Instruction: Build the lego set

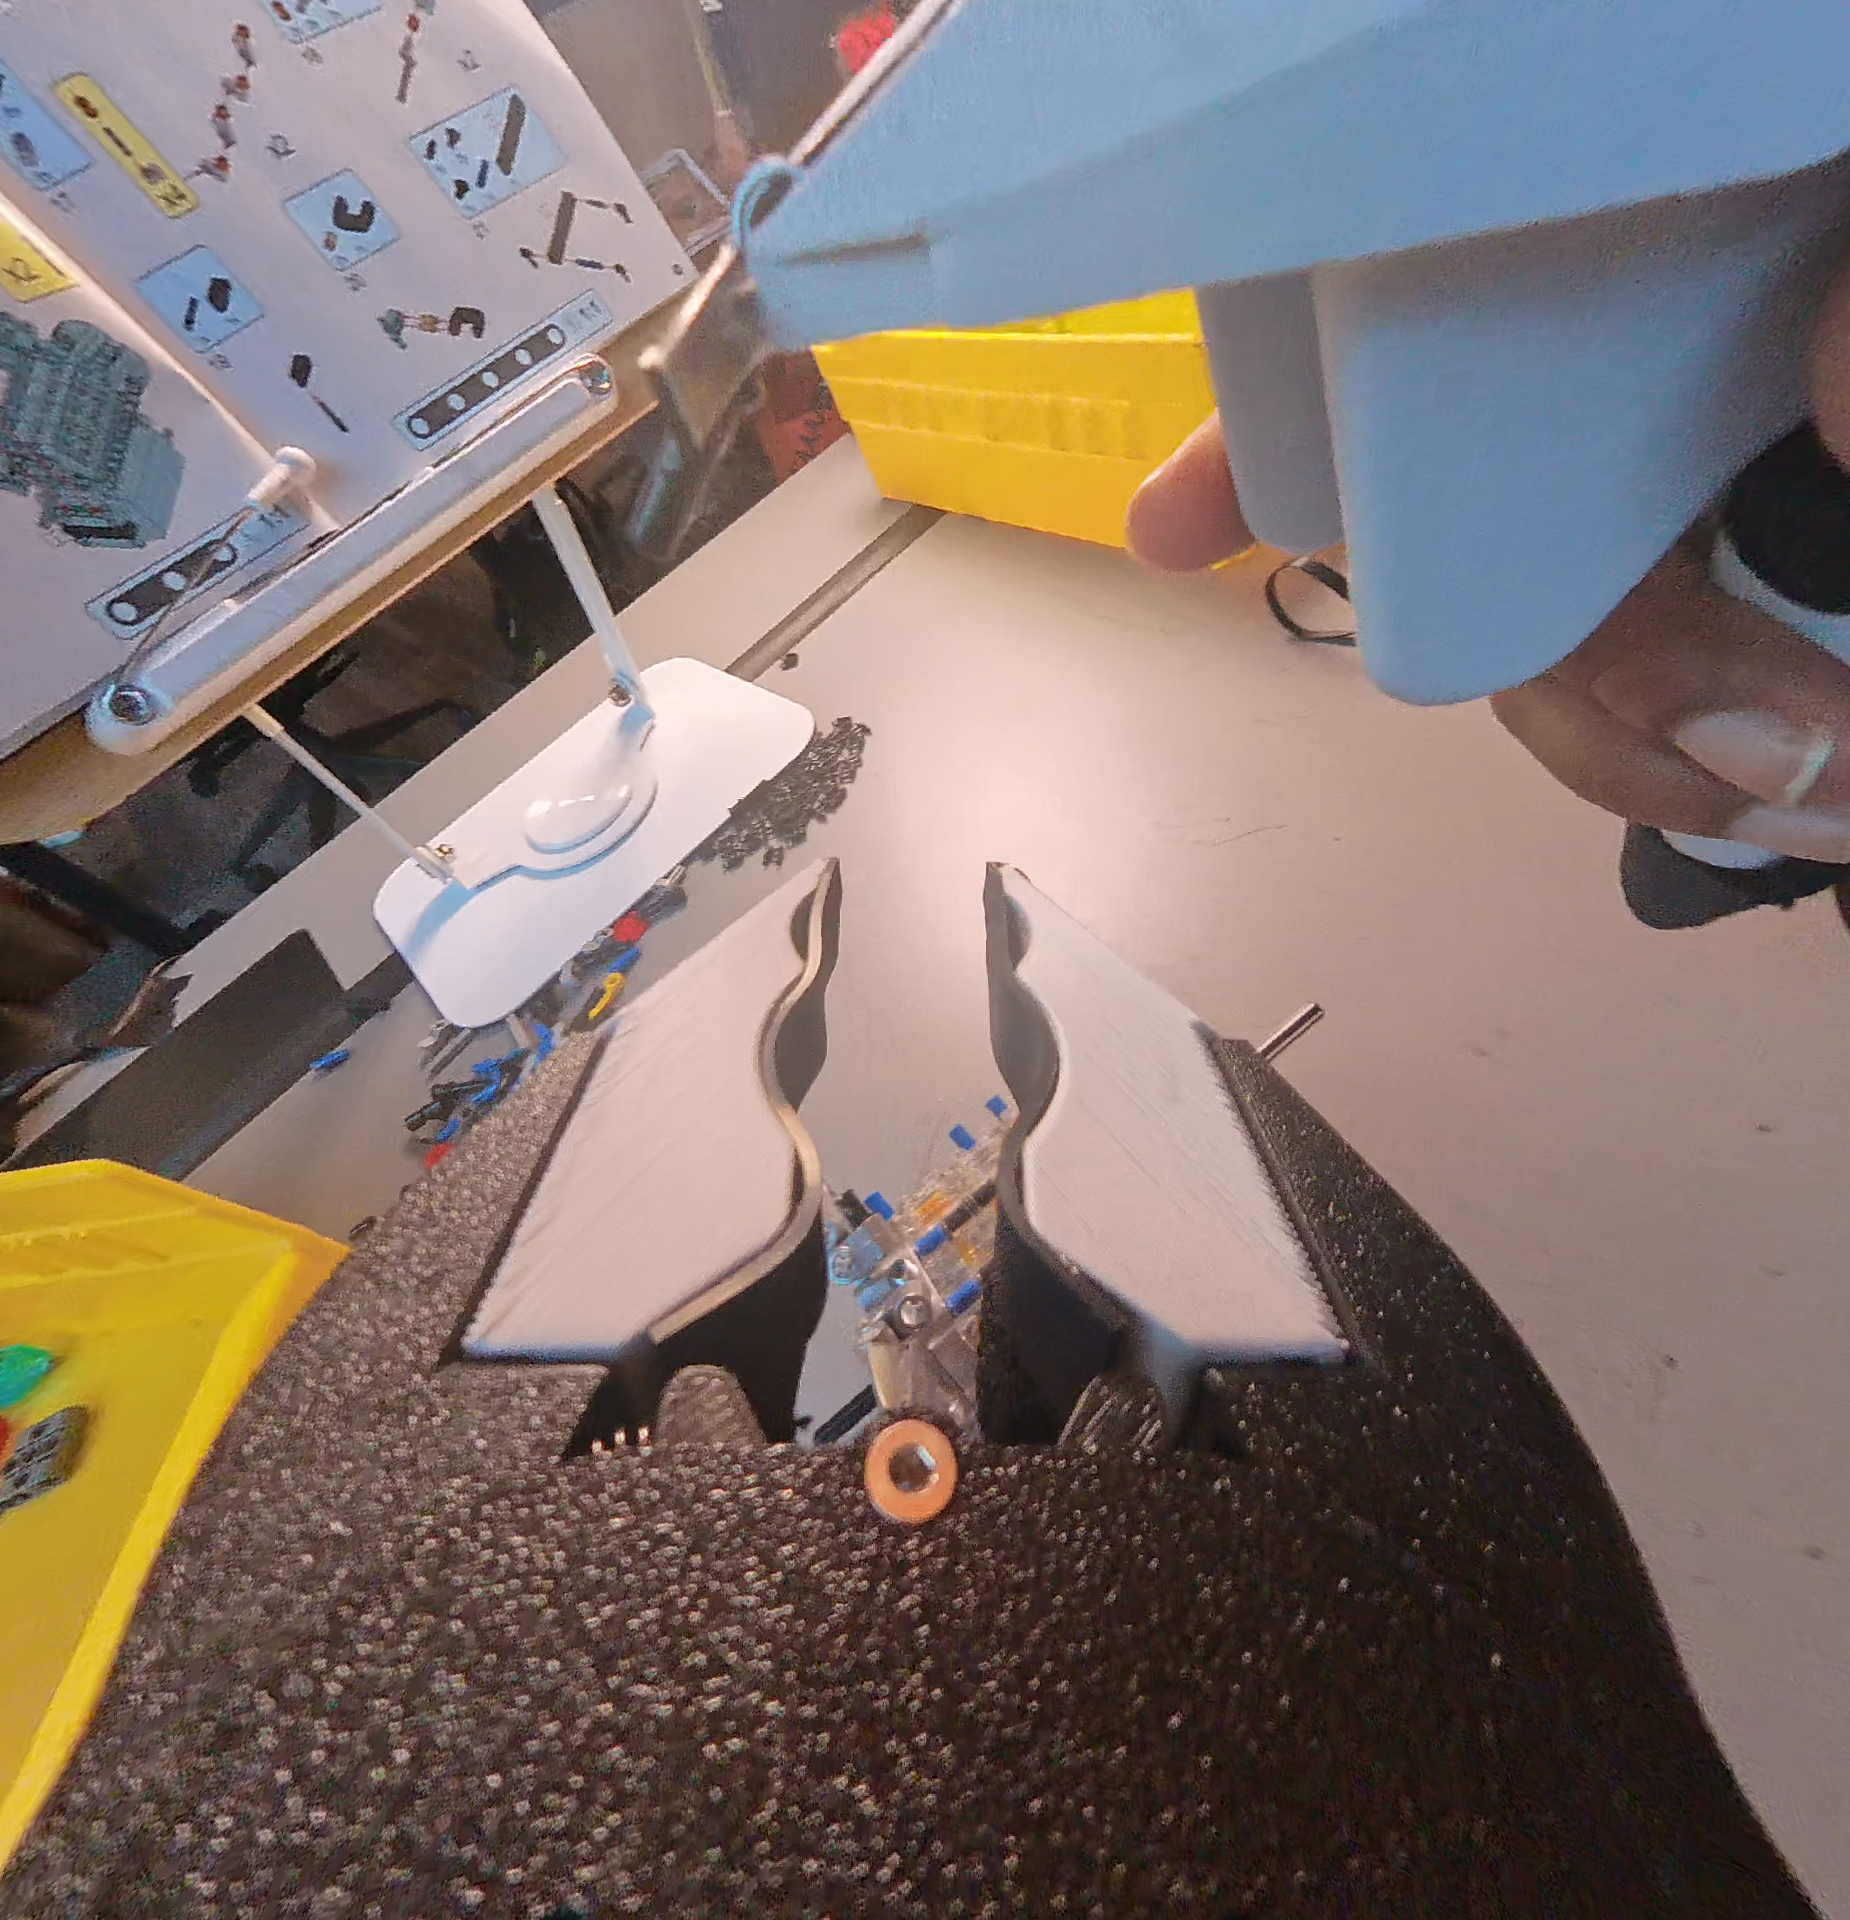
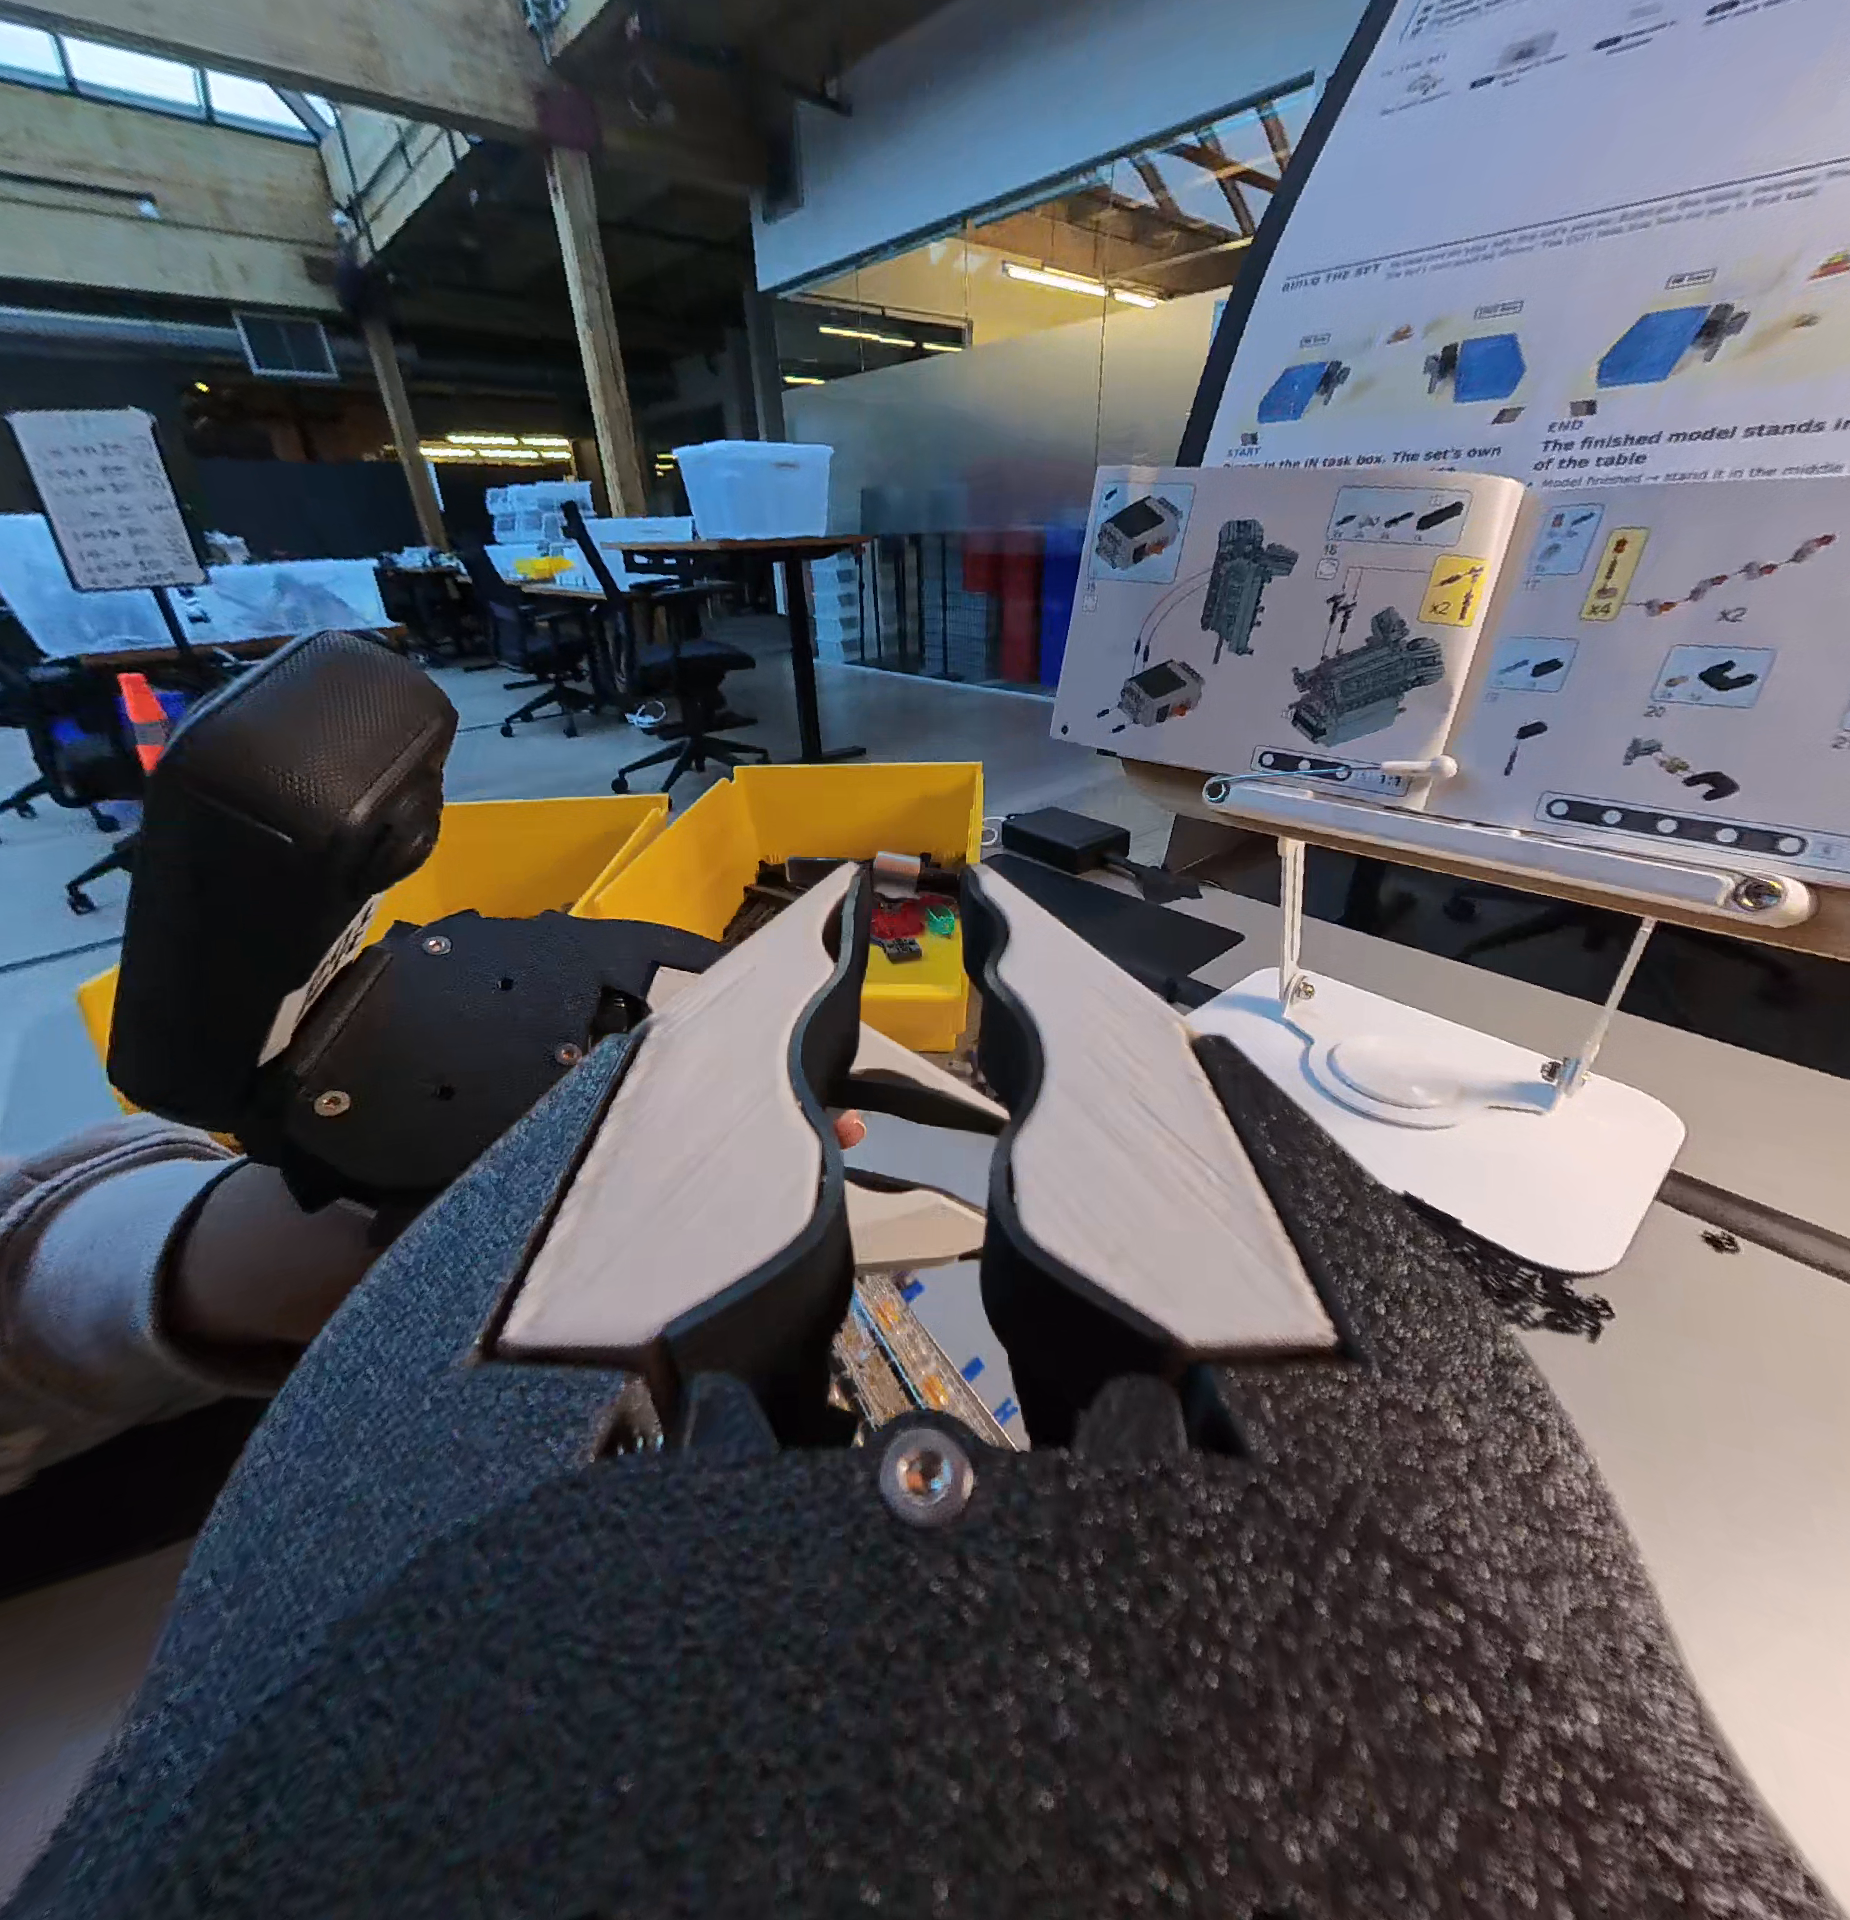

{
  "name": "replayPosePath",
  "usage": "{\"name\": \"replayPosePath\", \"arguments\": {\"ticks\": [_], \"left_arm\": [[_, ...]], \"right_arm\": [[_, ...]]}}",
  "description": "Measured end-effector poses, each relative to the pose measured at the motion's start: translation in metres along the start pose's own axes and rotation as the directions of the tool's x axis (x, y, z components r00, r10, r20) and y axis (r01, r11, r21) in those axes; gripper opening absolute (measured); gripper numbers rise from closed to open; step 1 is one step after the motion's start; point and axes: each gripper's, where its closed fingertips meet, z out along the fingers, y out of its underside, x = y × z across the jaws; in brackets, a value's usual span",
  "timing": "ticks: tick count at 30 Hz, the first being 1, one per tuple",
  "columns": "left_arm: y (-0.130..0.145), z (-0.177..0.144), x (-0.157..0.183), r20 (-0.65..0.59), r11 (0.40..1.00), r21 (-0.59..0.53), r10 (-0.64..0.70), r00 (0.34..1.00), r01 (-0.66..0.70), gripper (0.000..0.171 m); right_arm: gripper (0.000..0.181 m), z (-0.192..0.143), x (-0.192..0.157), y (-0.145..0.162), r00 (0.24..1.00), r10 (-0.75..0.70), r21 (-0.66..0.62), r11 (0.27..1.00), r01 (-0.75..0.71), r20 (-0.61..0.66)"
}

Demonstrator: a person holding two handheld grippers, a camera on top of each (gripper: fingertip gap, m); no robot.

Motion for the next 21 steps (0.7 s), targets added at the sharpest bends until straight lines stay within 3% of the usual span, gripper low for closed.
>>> {"name": "replayPosePath", "arguments": {"ticks": [7, 21], "left_arm": [[0.001, 0.0, -0.016, 0.051, 1.0, -0.004, -0.002, 0.999, 0.002, 0.026], [0.005, 0.001, -0.015, 0.043, 1.0, -0.013, -0.003, 0.999, 0.004, 0.026]], "right_arm": [[0.015, 0.009, -0.005, 0.004, 1.0, 0.018, -0.01, 1.0, -0.018, 0.01], [0.016, 0.009, -0.007, 0.011, 0.999, 0.014, -0.026, 1.0, -0.013, 0.032]]}}
